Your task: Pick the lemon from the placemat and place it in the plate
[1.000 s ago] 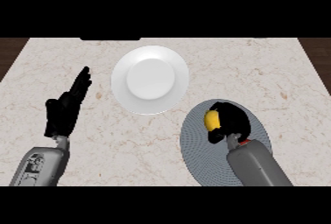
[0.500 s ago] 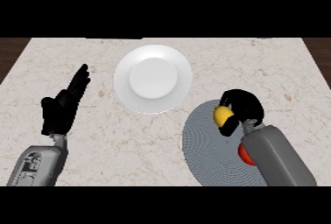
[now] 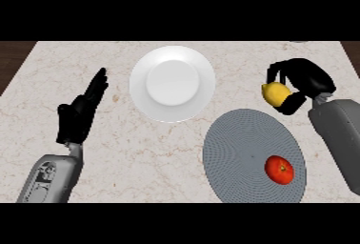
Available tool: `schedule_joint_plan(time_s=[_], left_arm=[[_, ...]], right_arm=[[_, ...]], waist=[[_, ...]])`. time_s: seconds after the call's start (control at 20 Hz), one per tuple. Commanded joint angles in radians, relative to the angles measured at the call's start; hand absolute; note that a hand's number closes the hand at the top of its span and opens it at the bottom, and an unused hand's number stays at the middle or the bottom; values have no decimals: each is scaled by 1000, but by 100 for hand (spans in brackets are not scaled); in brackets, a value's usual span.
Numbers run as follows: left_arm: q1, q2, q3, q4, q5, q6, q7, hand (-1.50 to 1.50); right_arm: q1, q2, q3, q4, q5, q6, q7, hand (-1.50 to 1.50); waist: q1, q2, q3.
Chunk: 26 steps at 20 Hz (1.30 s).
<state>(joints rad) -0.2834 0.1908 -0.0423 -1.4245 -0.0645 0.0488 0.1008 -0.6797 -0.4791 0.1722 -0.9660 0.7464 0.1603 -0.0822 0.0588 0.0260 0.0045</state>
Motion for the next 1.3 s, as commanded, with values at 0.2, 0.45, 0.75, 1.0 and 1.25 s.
schedule_joint_plan(time_s=[0.2, 0.45, 0.75, 1.0, 1.25], left_arm=[[-12, 29, 28, 27, 3, -16, -22, 0], [-3, -10, -13, 5, -29, 8, 13, 0], [3, -12, 10, 30, -28, 12, -14, 0], [-19, 8, 46, 26, 0, -14, 15, 0], [17, -8, 23, 8, -22, -6, -17, 0]], right_arm=[[-166, 5, -154, 138, -125, -162, -391, 150], [-307, 68, -164, 277, -150, -132, -530, 150], [-439, 204, -152, 449, -144, -87, -507, 150], [-502, 320, -135, 515, -119, -94, -432, 150], [-575, 446, -133, 626, -93, -165, -383, 150]], waist=[[-7, -8, -2], [-12, -12, -3], [-13, -11, -4], [-28, -16, -5], [-7, -10, -5]])
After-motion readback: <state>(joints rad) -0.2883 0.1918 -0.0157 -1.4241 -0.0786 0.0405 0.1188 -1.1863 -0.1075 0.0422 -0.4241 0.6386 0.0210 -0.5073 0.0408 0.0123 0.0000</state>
